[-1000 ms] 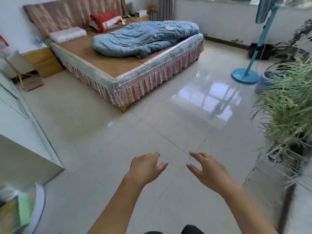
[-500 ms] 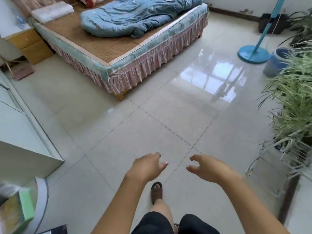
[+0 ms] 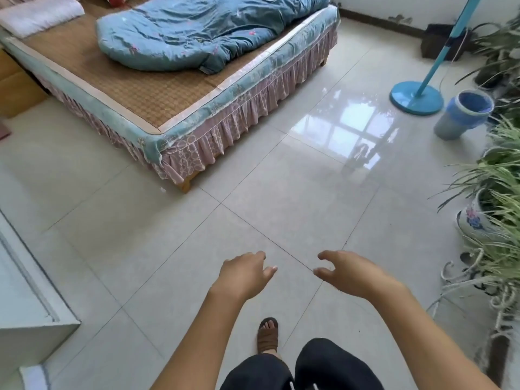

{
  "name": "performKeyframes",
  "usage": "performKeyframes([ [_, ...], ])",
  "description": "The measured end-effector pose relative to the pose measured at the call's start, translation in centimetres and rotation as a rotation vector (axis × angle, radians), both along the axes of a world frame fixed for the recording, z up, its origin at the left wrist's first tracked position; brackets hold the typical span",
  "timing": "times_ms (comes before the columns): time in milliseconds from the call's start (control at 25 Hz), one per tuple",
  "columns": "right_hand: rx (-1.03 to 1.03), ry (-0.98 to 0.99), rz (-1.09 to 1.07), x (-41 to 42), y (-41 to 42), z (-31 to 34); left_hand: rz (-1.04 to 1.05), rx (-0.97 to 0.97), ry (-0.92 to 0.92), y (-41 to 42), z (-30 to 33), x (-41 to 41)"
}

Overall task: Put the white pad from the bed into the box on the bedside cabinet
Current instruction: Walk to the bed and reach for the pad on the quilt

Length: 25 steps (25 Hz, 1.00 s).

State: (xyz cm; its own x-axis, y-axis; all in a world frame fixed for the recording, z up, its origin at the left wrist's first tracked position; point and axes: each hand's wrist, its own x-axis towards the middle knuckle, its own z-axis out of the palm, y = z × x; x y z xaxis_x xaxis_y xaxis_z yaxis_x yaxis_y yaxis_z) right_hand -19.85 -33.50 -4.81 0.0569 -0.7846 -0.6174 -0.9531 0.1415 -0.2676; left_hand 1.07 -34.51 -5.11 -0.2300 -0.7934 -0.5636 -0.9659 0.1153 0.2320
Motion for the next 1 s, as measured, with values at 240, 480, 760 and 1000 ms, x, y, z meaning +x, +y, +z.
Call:
performKeyframes([
  [240,-0.009,-0.037,-0.082,-2.5,-11.5,-0.3,-0.080,0.019,0.000,-12.8,0.0,-2.9],
  [480,-0.072,-0.096,-0.103,-7.6,-25.5,-0.6,-0.087,0.002,-0.005,-26.9,-0.5,-8.5],
  [760,-0.057,-0.088,-0.034,-14.2,-43.2,0.8,-0.040,-0.045,0.031,-44.0,1.2,-15.4],
  [1000,-0.046,-0.090,0.004,-16.3,-56.8,0.3,-0.020,-0.011,-0.014,-56.7,0.7,-17.9],
])
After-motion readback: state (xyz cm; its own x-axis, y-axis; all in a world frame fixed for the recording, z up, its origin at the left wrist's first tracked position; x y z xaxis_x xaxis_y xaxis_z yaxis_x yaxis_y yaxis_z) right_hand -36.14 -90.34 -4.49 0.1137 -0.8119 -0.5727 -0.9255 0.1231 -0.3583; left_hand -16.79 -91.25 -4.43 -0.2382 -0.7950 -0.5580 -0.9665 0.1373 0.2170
